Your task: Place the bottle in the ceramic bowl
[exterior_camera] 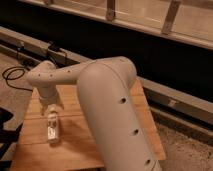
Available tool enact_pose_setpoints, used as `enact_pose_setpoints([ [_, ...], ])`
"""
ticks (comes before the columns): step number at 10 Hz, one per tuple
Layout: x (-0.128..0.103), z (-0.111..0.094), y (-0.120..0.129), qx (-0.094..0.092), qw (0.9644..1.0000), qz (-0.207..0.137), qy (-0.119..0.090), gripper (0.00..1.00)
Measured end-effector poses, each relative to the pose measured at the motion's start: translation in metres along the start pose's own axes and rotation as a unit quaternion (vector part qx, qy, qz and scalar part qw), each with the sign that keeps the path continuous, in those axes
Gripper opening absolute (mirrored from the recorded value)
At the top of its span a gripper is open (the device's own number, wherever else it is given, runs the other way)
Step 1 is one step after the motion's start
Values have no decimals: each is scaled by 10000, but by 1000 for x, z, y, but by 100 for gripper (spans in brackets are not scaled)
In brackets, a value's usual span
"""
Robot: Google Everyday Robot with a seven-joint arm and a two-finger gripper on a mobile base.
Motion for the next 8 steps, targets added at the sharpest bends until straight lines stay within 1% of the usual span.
enact_pose_setpoints([
  [1, 3, 12, 3, -28, 10000, -8, 79, 65],
  [3, 6, 25, 1, -66, 9998, 41, 179, 65],
  [5, 10, 45, -1, -127, 9994, 119, 303, 65],
  [6, 10, 54, -2, -157, 9991, 159, 352, 65],
  [8, 7, 77, 2, -253, 9982, 152, 516, 65],
])
